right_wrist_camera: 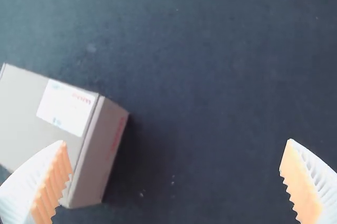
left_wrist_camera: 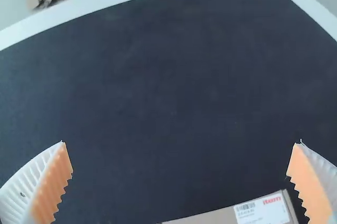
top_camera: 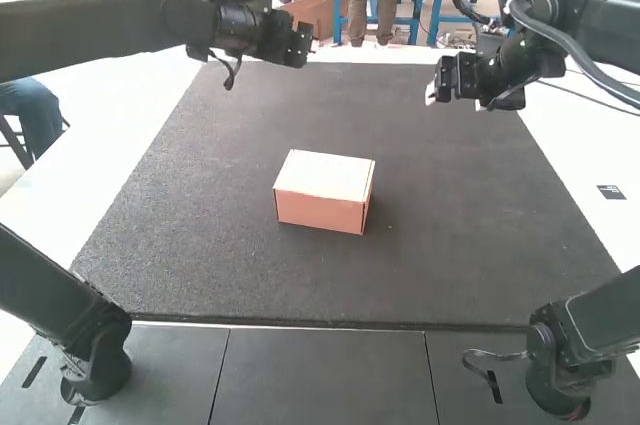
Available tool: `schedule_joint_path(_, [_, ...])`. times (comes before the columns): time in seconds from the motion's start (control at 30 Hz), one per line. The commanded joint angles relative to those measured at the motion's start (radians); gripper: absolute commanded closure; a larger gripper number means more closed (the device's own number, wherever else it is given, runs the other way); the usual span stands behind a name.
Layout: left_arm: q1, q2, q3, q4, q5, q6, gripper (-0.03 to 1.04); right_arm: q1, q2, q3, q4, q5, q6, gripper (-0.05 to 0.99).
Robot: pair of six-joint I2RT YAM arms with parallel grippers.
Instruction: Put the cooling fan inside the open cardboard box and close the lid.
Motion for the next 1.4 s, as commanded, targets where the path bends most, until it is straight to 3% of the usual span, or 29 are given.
schedule_joint_path(0.0, [0.008, -0.046, -0.056, 0.036, 0.042, -0.015, 0.04, -0.021, -0.084, -0.033, 0.071, -0.022, -0.041, 0.03])
schedule_joint_path(0.27, [0.011, -0.265, -0.302, 0.269, 0.035, -0.007, 0.04, -0.024, -0.242, -0.205, 0.296, -0.019, -0.009, 0.03])
schedule_joint_path(0.33, [0.011, -0.325, -0.372, 0.316, 0.035, 0.005, 0.04, -0.027, -0.296, -0.254, 0.359, 0.005, 0.002, 0.03])
schedule_joint_path(0.43, [0.012, -0.431, -0.472, 0.367, 0.041, 0.028, 0.04, -0.039, -0.379, -0.337, 0.451, 0.01, 0.002, 0.02])
schedule_joint_path(0.73, [0.012, -0.749, -0.768, 0.549, 0.076, 0.023, 0.04, -0.105, -0.609, -0.567, 0.623, 0.043, 0.005, 0.02])
schedule_joint_path(0.97, [0.012, -0.947, -0.949, 0.6, 0.073, 0.025, 0.04, -0.154, -0.738, -0.736, 0.718, 0.06, -0.009, 0.02])
schedule_joint_path(1.37, [0.012, -1.23, -1.21, 0.655, 0.067, 0.04, 0.04, -0.15, -0.854, -0.978, 0.941, 0.086, -0.121, 0.03])
